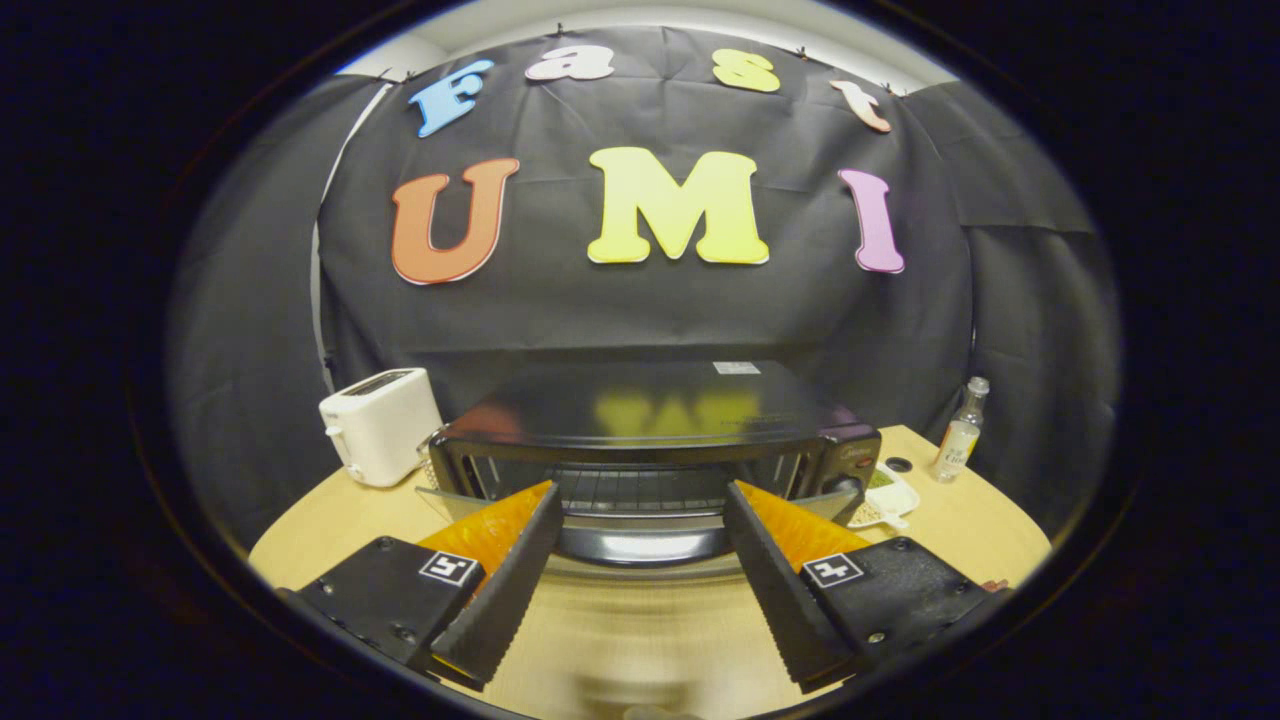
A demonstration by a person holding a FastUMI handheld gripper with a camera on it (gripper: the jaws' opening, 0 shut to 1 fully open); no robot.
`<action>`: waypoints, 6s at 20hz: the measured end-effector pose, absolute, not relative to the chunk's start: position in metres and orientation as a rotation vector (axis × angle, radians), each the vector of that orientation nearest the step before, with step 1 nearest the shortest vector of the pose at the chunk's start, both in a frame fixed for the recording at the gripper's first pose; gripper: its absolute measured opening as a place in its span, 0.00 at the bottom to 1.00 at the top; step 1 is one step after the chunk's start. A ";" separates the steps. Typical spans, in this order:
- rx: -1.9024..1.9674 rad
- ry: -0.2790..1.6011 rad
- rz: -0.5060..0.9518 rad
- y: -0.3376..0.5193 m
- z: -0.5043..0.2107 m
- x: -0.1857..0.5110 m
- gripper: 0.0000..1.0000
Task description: Open the toaster oven, put the food inside, and close the toaster oven door.
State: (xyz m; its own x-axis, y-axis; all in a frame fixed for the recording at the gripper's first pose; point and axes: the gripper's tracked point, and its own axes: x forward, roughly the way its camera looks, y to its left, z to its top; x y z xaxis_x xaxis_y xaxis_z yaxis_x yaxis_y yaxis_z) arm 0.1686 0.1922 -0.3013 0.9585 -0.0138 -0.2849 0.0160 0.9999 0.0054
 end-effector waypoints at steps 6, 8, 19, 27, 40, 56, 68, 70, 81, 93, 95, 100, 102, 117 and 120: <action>-0.013 0.323 -0.012 0.192 -0.321 0.138 1.00; -0.020 0.332 -0.007 0.191 -0.329 0.126 1.00; -0.007 0.424 0.009 0.188 -0.369 0.090 1.00; -0.014 0.533 0.019 0.184 -0.408 0.070 1.00; -0.063 0.651 0.015 0.173 -0.461 0.057 1.00; -0.077 0.557 -0.025 -0.052 -0.348 0.049 1.00; 0.266 0.920 0.305 -0.097 -0.419 0.026 0.78; 0.328 0.951 0.347 -0.092 -0.421 0.026 0.67; 0.597 1.043 0.406 -0.085 -0.407 0.022 0.17; 0.798 0.820 0.314 0.011 -0.331 0.070 0.17; 0.872 0.782 0.308 0.043 -0.326 0.087 0.17; 1.023 0.671 0.256 0.111 -0.334 0.140 0.17; 1.064 0.627 0.228 0.133 -0.341 0.162 0.17; 1.223 0.410 -0.103 0.191 -0.393 0.277 0.17; 1.203 0.392 -0.116 0.194 -0.394 0.284 0.18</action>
